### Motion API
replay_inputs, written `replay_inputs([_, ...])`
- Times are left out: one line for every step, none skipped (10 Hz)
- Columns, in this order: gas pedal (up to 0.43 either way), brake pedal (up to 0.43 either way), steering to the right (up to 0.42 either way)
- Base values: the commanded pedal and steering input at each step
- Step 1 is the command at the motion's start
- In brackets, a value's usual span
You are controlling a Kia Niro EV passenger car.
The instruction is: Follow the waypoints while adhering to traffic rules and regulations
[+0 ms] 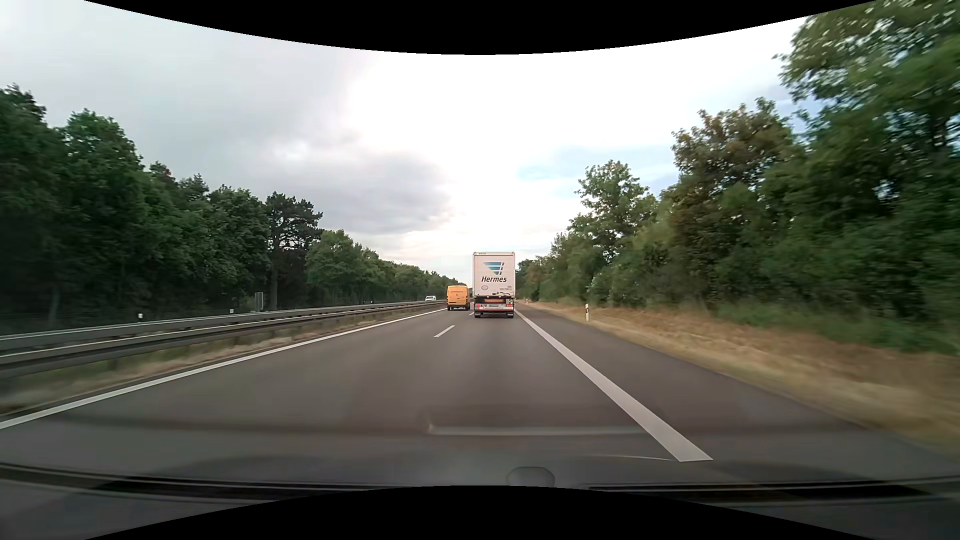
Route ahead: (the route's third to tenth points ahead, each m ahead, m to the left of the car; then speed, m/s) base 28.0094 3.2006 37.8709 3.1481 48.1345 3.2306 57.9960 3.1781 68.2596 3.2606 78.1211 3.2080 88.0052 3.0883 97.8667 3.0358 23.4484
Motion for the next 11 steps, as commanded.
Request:
replay_inputs([0.169, 0.0, -0.005])
replay_inputs([0.169, 0.0, -0.003])
replay_inputs([0.169, 0.0, 0.0])
replay_inputs([0.169, 0.0, 0.002])
replay_inputs([0.177, 0.0, 0.002])
replay_inputs([0.197, 0.0, 0.002])
replay_inputs([0.209, 0.0, 0.001])
replay_inputs([0.209, 0.0, 0.0])
replay_inputs([0.209, 0.0, -0.001])
replay_inputs([0.209, 0.0, -0.001])
replay_inputs([0.209, 0.0, -0.001])
